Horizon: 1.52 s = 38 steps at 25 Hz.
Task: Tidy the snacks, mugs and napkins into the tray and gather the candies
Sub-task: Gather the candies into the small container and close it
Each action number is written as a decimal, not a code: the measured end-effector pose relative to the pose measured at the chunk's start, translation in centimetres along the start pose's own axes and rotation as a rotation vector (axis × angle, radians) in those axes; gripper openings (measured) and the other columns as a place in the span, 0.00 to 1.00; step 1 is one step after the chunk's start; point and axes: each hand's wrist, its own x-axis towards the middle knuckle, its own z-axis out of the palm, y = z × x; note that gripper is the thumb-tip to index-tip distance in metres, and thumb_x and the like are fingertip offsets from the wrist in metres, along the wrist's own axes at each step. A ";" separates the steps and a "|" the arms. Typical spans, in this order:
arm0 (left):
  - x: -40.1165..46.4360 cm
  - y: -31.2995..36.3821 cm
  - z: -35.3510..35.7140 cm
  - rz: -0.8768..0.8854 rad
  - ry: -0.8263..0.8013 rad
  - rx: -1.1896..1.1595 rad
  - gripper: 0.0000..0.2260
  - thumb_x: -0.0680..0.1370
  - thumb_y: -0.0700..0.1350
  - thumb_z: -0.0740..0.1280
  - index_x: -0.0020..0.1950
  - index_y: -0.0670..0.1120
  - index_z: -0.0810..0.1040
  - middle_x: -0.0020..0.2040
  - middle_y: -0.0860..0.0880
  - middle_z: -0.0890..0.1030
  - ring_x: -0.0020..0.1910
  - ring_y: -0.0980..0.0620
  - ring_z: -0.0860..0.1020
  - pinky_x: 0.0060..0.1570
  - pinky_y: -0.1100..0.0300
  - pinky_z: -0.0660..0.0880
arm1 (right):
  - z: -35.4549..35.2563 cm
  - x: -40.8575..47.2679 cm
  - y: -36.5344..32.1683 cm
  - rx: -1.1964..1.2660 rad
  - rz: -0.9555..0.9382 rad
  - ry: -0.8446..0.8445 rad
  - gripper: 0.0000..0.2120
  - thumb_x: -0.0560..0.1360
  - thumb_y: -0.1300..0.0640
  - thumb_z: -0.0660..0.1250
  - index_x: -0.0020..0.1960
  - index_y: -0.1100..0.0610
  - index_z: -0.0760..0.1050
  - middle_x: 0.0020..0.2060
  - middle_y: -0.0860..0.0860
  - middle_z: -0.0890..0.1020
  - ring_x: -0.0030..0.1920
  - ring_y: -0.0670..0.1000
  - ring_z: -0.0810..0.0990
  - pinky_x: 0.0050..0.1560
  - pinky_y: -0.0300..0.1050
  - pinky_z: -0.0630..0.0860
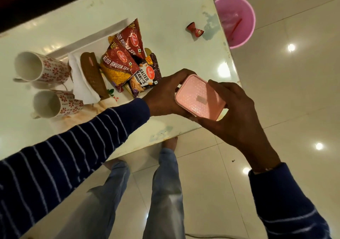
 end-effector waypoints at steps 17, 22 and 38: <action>-15.8 -2.5 -4.2 0.005 0.330 -0.148 0.39 0.61 0.51 0.83 0.67 0.52 0.67 0.62 0.70 0.72 0.64 0.61 0.74 0.56 0.70 0.74 | 4.3 1.2 -1.7 1.224 0.697 -0.111 0.23 0.81 0.45 0.62 0.70 0.56 0.73 0.63 0.59 0.81 0.60 0.65 0.81 0.59 0.60 0.79; -20.2 -5.1 -4.4 -0.088 0.446 -0.163 0.39 0.61 0.55 0.82 0.66 0.64 0.64 0.68 0.61 0.72 0.68 0.54 0.73 0.64 0.57 0.75 | 8.3 1.2 1.2 1.206 0.981 0.125 0.21 0.82 0.43 0.61 0.69 0.52 0.71 0.64 0.55 0.79 0.59 0.59 0.81 0.51 0.52 0.78; -29.9 -11.4 -8.8 -0.223 0.719 -0.178 0.38 0.61 0.56 0.81 0.65 0.60 0.64 0.65 0.61 0.73 0.64 0.57 0.75 0.62 0.63 0.75 | 17.7 -3.4 -4.4 0.005 0.280 0.247 0.17 0.78 0.58 0.68 0.67 0.51 0.73 0.62 0.52 0.74 0.57 0.52 0.77 0.53 0.58 0.80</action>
